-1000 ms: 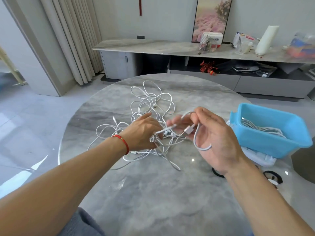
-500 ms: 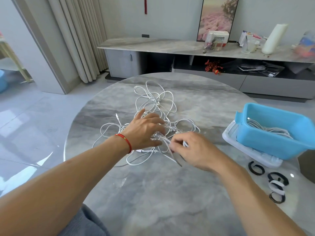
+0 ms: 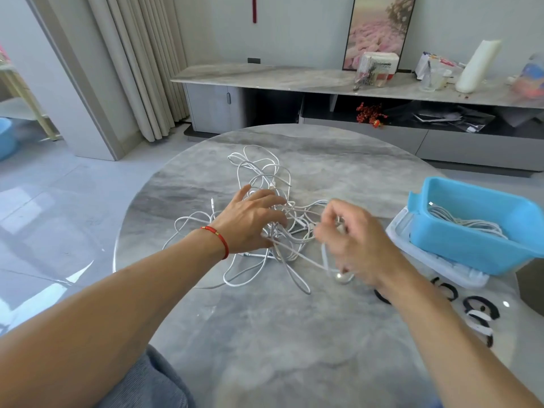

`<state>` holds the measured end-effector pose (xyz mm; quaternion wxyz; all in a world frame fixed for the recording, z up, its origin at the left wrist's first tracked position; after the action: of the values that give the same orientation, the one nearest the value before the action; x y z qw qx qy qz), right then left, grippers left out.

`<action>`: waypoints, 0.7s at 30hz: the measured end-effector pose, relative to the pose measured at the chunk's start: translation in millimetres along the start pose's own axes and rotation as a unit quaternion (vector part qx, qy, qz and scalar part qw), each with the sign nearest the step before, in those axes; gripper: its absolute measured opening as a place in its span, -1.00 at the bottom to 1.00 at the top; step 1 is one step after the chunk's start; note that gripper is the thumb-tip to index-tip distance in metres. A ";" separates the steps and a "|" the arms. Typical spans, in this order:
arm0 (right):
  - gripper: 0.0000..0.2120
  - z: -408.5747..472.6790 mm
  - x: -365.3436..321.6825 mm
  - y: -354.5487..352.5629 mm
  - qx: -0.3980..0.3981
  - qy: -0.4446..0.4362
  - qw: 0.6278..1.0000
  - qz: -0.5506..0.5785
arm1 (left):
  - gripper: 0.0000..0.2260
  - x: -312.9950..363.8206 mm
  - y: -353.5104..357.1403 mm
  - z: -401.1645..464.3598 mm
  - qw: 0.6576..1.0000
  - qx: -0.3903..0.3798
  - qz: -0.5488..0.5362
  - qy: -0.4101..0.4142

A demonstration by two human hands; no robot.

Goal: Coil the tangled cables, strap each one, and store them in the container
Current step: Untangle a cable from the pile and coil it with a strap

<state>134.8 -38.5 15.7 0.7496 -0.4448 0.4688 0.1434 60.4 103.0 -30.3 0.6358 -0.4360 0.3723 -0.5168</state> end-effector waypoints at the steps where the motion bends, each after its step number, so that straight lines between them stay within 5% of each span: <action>1: -0.75 -1.0 6.1 13.1 -0.029 0.000 0.995 -0.096 | -0.66 2.2 -3.1 0.6 1.000 0.014 -0.003 -0.001; 4: -0.70 -10.1 21.2 54.0 -0.117 -0.003 0.948 -0.296 | -0.71 6.4 -7.6 0.9 0.999 0.035 -0.006 -0.002; 7: -0.73 -5.4 12.2 62.6 -0.069 -0.063 0.920 -0.381 | -0.69 6.5 -3.6 -1.3 1.000 0.023 0.000 0.003; 9: -0.65 0.6 4.7 53.5 -0.037 -0.073 0.952 -0.296 | -0.65 2.7 0.7 -1.9 1.000 0.008 -0.001 -0.005; 12: -0.65 -0.7 -11.7 40.5 -0.053 -0.072 0.996 -0.018 | -0.58 -0.4 6.3 -0.8 1.000 0.005 0.005 -0.005; 17: -0.64 -10.6 -31.7 35.3 -0.138 -0.024 0.923 0.358 | -0.53 3.3 6.1 4.5 1.000 0.010 0.016 0.007; 21: -0.68 -2.8 -6.5 30.0 -0.064 0.068 0.939 0.331 | -0.57 2.3 0.3 3.6 1.000 0.017 0.024 0.010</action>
<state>110.9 -22.5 4.7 0.5958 -0.3202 0.6293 0.3827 64.3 101.3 -29.3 0.6516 -0.4112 0.3804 -0.5115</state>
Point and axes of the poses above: each hand's wrist, its own z-axis towards the middle knuckle, its own y-axis out of the palm, x = y × z, the point moved 10 cm from there along z, towards the middle knuckle, and after that the axes turned 8 degrees about x, right-handed, at the moved point
